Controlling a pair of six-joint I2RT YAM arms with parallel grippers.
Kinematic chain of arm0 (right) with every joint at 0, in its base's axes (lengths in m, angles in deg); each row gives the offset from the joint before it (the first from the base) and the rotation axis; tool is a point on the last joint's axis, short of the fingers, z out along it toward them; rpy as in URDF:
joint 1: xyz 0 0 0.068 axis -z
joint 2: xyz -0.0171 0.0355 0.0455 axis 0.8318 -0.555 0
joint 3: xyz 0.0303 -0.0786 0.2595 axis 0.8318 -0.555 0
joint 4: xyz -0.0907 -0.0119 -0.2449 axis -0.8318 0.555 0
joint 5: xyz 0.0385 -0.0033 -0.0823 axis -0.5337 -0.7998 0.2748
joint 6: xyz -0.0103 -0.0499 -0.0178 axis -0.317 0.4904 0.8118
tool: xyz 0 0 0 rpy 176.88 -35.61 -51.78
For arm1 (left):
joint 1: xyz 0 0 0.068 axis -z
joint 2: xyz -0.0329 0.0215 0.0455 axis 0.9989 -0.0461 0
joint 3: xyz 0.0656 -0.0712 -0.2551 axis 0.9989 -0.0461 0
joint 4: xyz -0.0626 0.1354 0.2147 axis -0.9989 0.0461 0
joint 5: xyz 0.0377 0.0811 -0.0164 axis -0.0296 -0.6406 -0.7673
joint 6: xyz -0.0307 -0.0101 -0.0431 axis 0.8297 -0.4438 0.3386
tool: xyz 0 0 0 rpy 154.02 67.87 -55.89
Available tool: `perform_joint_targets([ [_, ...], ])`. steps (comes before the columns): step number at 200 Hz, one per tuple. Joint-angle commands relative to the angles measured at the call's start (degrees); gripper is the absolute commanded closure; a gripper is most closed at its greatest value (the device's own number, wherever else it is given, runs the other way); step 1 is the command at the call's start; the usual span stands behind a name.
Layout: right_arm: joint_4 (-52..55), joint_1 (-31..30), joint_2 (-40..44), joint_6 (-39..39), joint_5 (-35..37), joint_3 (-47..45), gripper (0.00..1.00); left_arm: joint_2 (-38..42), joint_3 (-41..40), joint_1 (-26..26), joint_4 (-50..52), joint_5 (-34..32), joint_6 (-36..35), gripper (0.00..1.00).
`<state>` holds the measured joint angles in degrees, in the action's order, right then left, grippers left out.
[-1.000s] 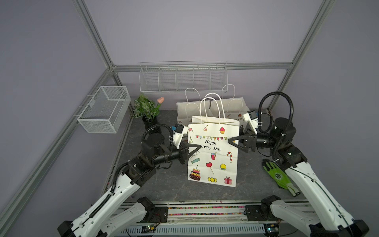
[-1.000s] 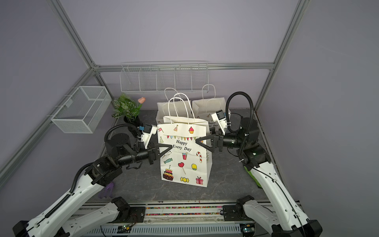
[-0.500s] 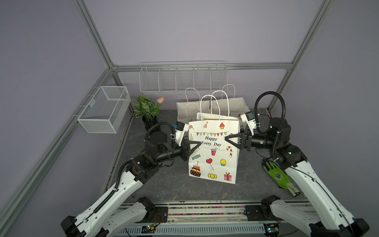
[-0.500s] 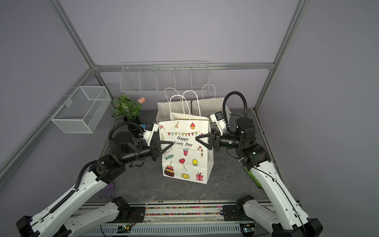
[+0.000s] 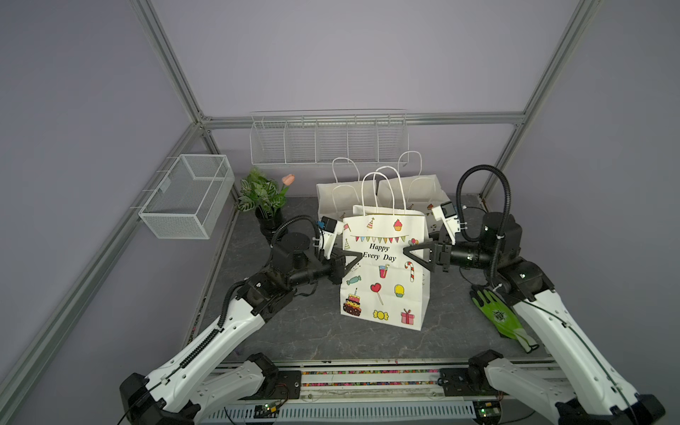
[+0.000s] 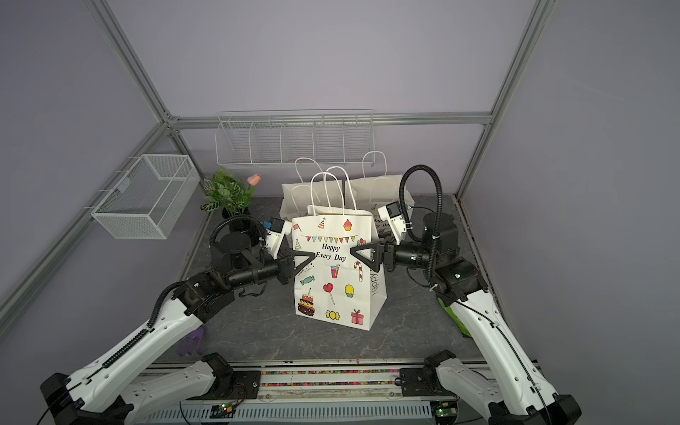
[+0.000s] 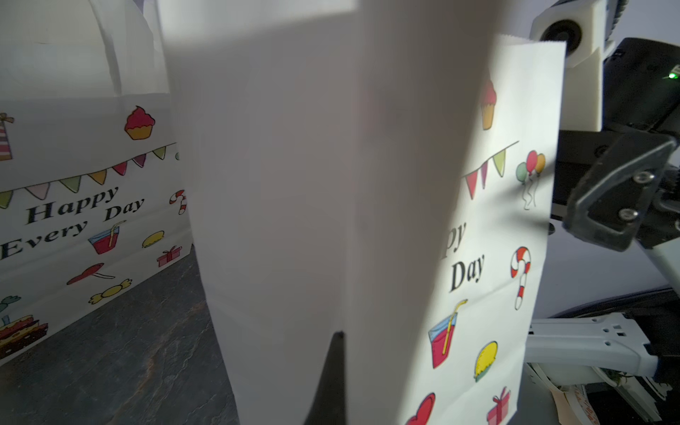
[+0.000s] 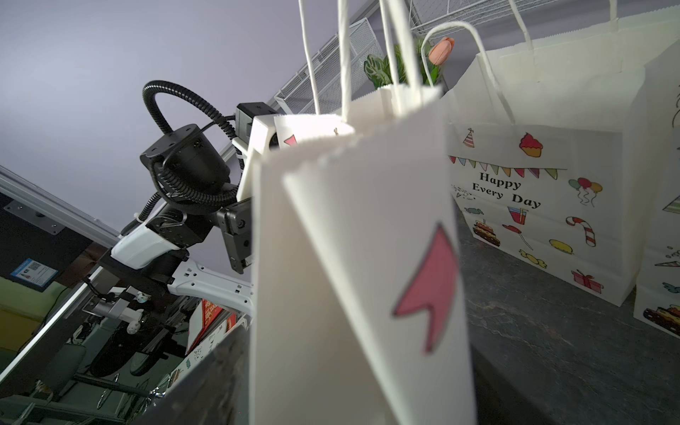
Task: Put away the paper bag
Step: Press the paper bag.
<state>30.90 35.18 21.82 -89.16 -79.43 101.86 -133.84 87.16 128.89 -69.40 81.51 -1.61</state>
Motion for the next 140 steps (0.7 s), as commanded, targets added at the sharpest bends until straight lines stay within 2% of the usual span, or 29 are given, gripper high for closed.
perform_joint_targets([
  [1,1.3,-0.3,-0.2,0.8,1.1,0.8,0.26,-2.2,1.8,0.1,-0.3,0.2,-0.8,1.00],
  [52,2.9,-0.3,-1.1,1.5,3.8,1.0,0.46,-4.4,2.6,0.1,-2.1,1.1,-0.5,0.99],
  [97,4.4,-0.3,-1.3,1.9,5.8,1.4,0.73,-3.3,2.3,0.1,-1.9,0.7,-0.6,0.92],
  [140,3.6,-0.2,-1.2,0.9,5.3,1.3,0.93,-1.4,1.9,0.1,-1.1,-0.8,-1.0,0.73],
])
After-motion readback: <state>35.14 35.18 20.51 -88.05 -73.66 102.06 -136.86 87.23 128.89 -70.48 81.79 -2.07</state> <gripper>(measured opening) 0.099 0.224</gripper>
